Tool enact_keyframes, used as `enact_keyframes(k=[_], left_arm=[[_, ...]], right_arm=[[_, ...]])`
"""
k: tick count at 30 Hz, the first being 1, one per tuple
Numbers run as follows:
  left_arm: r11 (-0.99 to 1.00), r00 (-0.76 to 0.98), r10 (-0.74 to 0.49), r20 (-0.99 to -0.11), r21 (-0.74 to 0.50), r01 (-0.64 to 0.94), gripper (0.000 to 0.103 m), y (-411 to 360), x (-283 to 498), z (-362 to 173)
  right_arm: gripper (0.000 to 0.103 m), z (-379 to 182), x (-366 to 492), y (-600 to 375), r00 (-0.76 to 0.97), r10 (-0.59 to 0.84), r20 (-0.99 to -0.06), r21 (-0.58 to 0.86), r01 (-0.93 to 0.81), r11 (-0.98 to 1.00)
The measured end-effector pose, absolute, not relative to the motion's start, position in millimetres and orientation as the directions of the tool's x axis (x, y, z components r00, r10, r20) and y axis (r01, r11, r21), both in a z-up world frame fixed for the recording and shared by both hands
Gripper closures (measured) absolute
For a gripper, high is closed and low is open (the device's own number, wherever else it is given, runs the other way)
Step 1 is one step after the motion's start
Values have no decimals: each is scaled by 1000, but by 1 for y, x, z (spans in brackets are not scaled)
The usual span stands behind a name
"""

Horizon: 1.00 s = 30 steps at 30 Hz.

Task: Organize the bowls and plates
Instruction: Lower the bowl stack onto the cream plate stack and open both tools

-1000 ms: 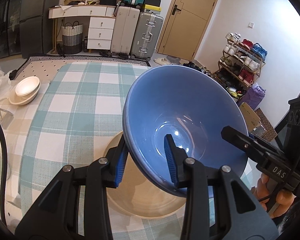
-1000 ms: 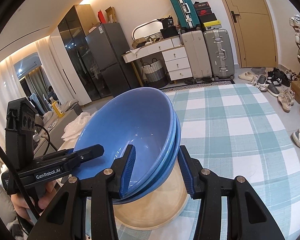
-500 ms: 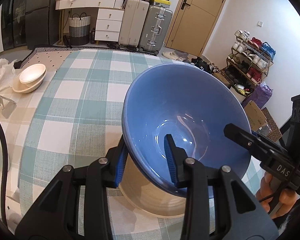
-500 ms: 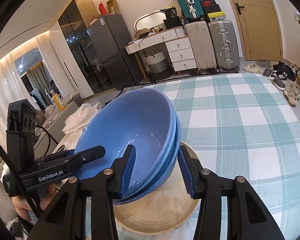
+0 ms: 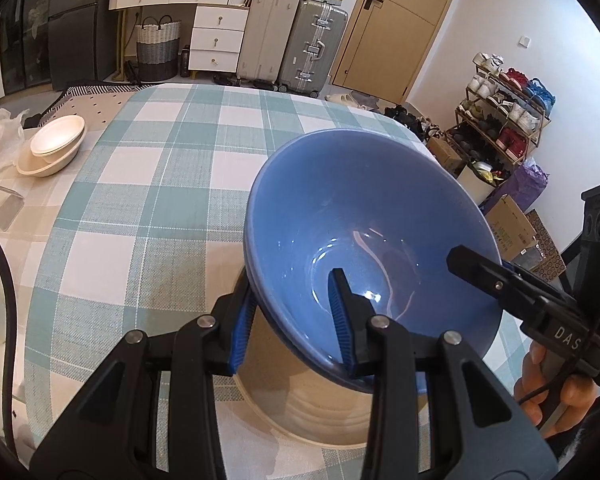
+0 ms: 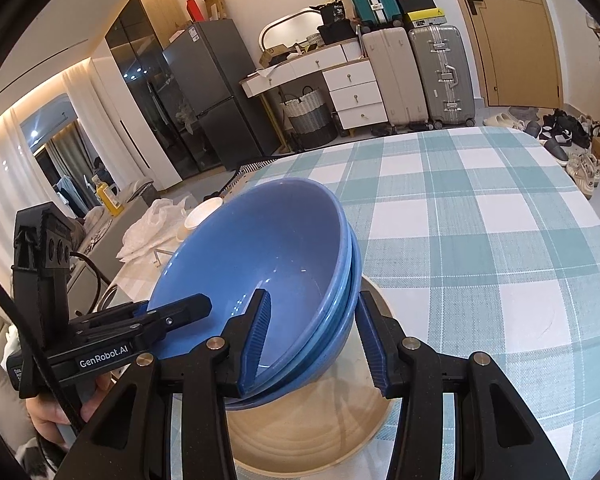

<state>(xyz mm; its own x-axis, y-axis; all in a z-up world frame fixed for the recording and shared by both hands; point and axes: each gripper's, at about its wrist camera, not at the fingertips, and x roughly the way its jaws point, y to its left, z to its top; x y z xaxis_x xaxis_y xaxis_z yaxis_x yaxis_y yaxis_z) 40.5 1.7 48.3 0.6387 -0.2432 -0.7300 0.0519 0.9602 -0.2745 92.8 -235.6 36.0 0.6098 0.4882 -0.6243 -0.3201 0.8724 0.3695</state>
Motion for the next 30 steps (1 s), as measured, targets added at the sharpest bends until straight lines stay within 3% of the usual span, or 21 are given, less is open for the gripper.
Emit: enact_keyframes(k=[17, 19, 23, 25, 28, 29, 30], left_arm=[[959, 658, -251, -710, -273, 71, 68, 6, 59, 41], [966, 672, -230, -704, -249, 69, 62, 6, 58, 39], [959, 705, -251, -664, -269, 88, 24, 14, 50, 39], [959, 733, -250, -633, -265, 99, 23, 19, 43, 42], [969, 757, -228, -612, -215, 118, 12, 22, 35, 46], [972, 765, -222, -605, -203, 122, 2, 22, 30, 48], [975, 784, -210, -585, -184, 123, 2, 23, 24, 49]], right_arm=[[57, 35, 99, -236, 615, 491, -617, 369, -326, 871], [54, 34, 99, -236, 612, 497, -615, 369, -334, 867], [48, 35, 97, -237, 623, 488, -612, 341, -349, 873], [31, 36, 96, -241, 630, 497, -597, 343, -359, 868], [20, 39, 93, -250, 632, 526, -570, 369, -375, 851], [18, 40, 92, -252, 634, 530, -564, 370, -380, 848], [12, 41, 89, -254, 635, 540, -553, 367, -396, 842]])
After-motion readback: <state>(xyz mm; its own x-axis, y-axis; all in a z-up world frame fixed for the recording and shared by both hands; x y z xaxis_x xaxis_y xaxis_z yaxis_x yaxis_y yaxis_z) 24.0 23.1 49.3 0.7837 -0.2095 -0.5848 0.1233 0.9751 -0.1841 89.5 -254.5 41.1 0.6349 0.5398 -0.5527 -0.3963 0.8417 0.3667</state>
